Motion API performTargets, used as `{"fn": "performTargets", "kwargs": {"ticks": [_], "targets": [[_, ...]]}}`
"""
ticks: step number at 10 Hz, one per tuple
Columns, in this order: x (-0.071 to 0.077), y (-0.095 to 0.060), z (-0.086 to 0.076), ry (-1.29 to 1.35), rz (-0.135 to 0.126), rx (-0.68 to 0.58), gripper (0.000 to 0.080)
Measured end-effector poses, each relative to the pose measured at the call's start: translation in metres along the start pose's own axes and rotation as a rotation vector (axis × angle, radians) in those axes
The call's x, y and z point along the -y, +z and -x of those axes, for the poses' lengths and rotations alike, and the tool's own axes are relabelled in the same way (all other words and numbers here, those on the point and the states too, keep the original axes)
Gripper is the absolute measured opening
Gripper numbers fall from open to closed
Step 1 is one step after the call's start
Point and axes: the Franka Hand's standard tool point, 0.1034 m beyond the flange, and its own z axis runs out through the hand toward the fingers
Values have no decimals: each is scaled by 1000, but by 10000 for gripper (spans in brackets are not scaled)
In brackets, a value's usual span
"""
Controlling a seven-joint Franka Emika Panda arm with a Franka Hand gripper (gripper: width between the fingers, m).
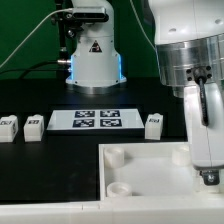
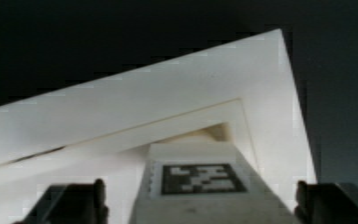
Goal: Assemble one leg
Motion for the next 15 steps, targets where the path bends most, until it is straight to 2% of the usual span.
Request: {"fn": "performTargets", "kwargs": {"ticks": [2, 4, 6, 15], "targets": [[-3, -1, -3, -262, 3, -2, 635], [-9, -13, -4, -474, 0, 2, 647], [-14, -24, 4, -488, -7, 9, 649], [-14, -22, 2, -494, -4, 8, 649]]}}
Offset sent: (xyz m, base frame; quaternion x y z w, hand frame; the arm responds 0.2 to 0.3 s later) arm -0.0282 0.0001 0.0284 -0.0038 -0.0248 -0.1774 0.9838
